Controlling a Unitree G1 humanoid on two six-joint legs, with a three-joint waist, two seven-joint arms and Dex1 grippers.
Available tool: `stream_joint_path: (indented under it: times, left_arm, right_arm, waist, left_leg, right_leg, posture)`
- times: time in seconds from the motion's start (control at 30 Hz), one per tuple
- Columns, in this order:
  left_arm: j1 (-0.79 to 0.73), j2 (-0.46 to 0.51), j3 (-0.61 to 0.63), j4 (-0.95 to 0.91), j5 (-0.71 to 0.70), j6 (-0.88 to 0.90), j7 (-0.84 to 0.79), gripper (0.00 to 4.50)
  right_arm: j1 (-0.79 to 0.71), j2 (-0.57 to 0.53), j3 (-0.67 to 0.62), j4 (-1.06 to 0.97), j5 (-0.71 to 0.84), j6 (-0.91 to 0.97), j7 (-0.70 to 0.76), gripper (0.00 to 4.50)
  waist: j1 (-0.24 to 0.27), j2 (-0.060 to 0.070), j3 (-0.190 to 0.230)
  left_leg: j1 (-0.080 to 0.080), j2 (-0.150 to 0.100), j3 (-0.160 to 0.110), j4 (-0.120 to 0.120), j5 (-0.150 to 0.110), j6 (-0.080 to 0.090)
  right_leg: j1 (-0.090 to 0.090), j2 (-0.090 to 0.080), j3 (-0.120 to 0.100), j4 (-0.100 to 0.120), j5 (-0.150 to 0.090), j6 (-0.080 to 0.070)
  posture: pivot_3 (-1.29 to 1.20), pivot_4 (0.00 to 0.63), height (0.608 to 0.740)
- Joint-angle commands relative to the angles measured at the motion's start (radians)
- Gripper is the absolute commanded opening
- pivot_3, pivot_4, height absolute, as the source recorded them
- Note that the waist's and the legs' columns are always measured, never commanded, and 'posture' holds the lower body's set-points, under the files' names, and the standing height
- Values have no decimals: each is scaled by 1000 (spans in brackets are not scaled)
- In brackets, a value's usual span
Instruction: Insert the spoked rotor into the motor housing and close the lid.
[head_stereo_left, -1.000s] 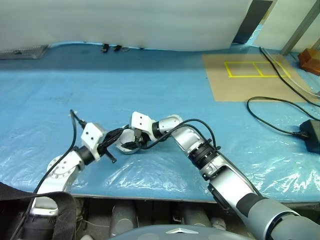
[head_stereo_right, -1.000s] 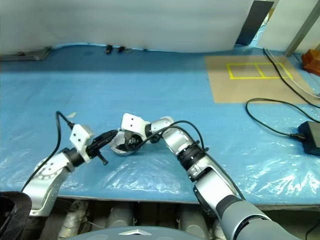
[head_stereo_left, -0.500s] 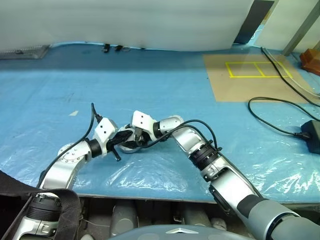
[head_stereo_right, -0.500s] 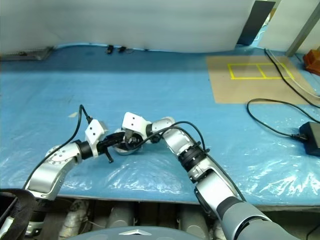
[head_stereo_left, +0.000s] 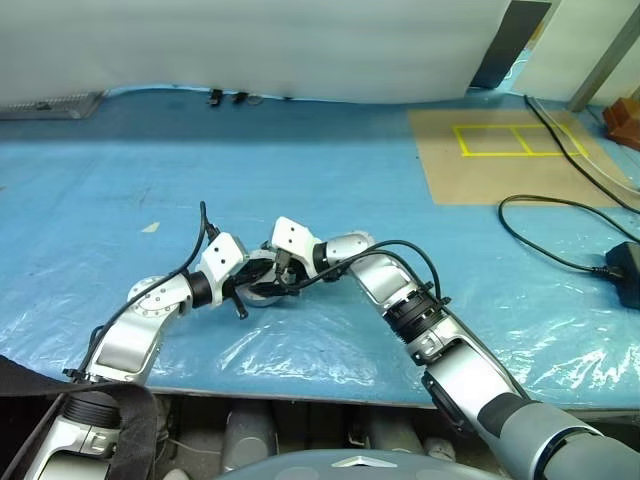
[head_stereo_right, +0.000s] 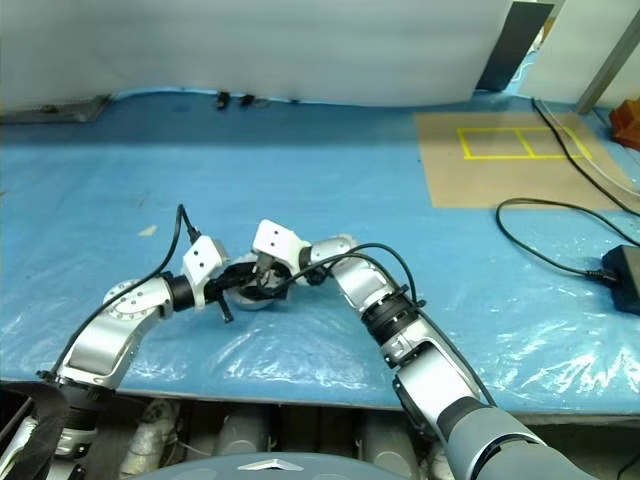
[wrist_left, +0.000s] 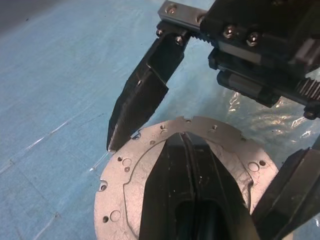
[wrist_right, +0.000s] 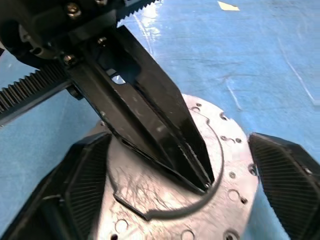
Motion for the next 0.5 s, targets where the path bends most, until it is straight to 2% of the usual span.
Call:
stream_joint_path:
  times: [0.03,0.5]
  left_arm:
    - [39,9,-28,26,24,41,-2,0]
    - [76,16,15,-28,3,75,7,0]
  right_arm:
    - [1,-10,-19,11,4,13,-12,4456]
    - [-22,-43,-51,-20,77,-23,60,4456]
  waist:
    - [0,0,0]
    - [-7,0,0]
  left_leg:
    - [0,0,0,0,0,0]
    - [-6,0,1,-1,0,0]
  right_leg:
    - [0,0,0,0,0,0]
    - [-4,0,-1,-3,3,-5]
  posture:
    - [0,150,740]
    - [0,150,740]
